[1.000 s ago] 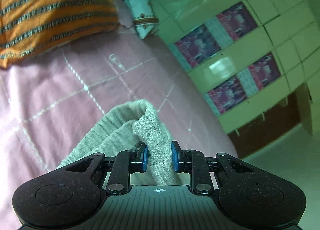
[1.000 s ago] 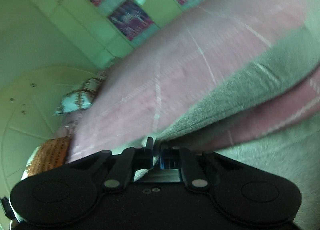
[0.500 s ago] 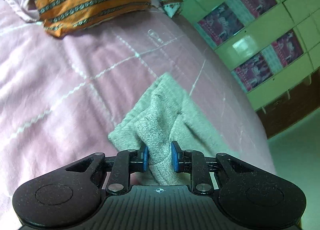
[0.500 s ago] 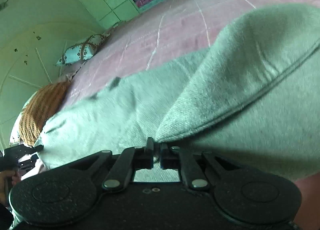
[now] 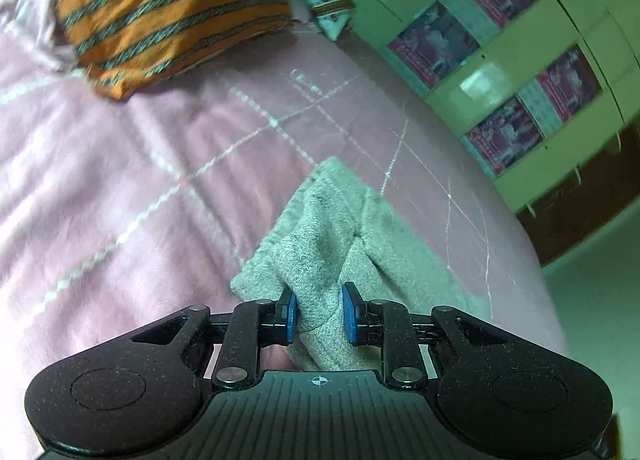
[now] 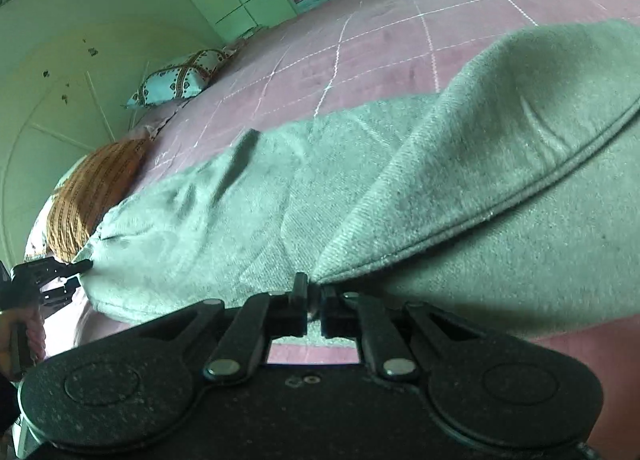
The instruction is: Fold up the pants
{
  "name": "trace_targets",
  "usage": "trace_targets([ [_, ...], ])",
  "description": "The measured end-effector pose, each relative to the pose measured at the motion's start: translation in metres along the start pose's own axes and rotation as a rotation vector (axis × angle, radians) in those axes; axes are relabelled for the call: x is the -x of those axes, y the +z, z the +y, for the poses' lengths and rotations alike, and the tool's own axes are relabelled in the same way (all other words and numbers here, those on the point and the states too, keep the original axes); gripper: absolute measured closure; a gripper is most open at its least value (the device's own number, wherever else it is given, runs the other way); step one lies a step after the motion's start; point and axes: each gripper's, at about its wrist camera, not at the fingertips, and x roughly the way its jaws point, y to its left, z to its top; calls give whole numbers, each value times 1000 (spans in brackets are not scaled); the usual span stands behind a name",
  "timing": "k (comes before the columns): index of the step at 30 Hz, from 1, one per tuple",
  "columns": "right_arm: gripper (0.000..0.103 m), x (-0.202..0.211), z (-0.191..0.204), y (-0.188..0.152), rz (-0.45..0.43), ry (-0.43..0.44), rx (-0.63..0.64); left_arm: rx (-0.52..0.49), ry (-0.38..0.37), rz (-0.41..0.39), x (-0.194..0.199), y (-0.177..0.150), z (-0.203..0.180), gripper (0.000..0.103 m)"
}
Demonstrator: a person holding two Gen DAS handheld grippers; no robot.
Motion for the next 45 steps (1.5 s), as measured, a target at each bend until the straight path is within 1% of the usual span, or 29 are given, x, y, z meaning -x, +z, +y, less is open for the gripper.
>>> trace_targets([
  [3, 103, 3, -2, -2, -1, 6, 23, -46, 30, 17, -2, -3, -3, 79],
  [6, 103, -3, -7, -7, 19, -6, 12, -7, 20, 14, -2, 0, 0, 79],
  [8, 103, -2, 0, -4, 6, -5, 8, -20, 24, 10, 0, 0, -4, 79],
  [11, 103, 13, 4, -2, -30, 22, 6, -46, 35, 15, 0, 1, -9, 79],
  [13, 103, 12, 1, -4, -15, 16, 4, -38, 34, 16, -3, 1, -7, 79],
  [15, 103, 3, -5, -10, 21, -2, -3, -28, 32, 14, -4, 1, -7, 79],
  [17, 103, 9, -2, -7, -2, 9, -14, -34, 33, 15, -3, 0, -7, 79],
  [19, 103, 19, 6, -4, -36, 20, 14, -33, 31, 17, -4, 0, -6, 79],
  [21, 103, 16, 6, -6, -18, 3, 24, -27, 30, 17, -6, 0, -4, 79],
  [23, 103, 1, 0, -14, 23, -29, 28, -16, 32, 14, -5, -1, -4, 79],
  [25, 103, -3, -5, -18, 8, -20, 5, -24, 38, -3, -1, 0, -11, 79],
  [26, 103, -1, -4, -17, 3, -19, -15, -52, 25, -31, 5, 1, -18, 79],
  [27, 103, 2, 0, -16, -7, -21, -3, -75, 10, -54, 8, 2, -24, 79],
  [28, 103, 5, 4, -15, -13, -27, 24, -83, 7, -60, 9, 3, -28, 79],
  [30, 103, 4, 7, -16, -4, -33, 49, -100, 25, -52, 5, 5, -30, 79],
  [32, 103, 2, -3, -15, 6, -13, -4, -124, 96, 18, -11, 2, -23, 79],
  [33, 103, 1, -5, -15, 6, -6, -23, -113, 90, 24, -14, 0, -18, 79],
  [35, 103, 2, -4, -16, 5, -11, -12, -84, 69, 20, -11, 0, -13, 79],
  [37, 103, 2, -3, -16, 5, -13, -5, -109, 75, 23, -9, -2, -16, 79],
  [39, 103, 2, -2, -17, 5, -10, -18, -102, 76, 20, -6, -4, -16, 77],
  [41, 103, 0, -2, -17, 4, -7, -24, -90, 81, 22, -1, -3, -20, 71],
  [42, 103, 1, -1, -17, 3, -3, -27, -86, 96, 21, 3, -4, -25, 57],
  [43, 101, 0, 0, -16, 5, 8, -30, -97, 111, 13, 8, -4, -31, 16],
  [44, 99, 2, 0, -14, 10, 22, -34, -124, 163, -18, 17, -8, -41, 0],
  [45, 91, 9, -2, -12, 1, 40, -46, -158, 204, -70, 25, -11, -49, 0],
])
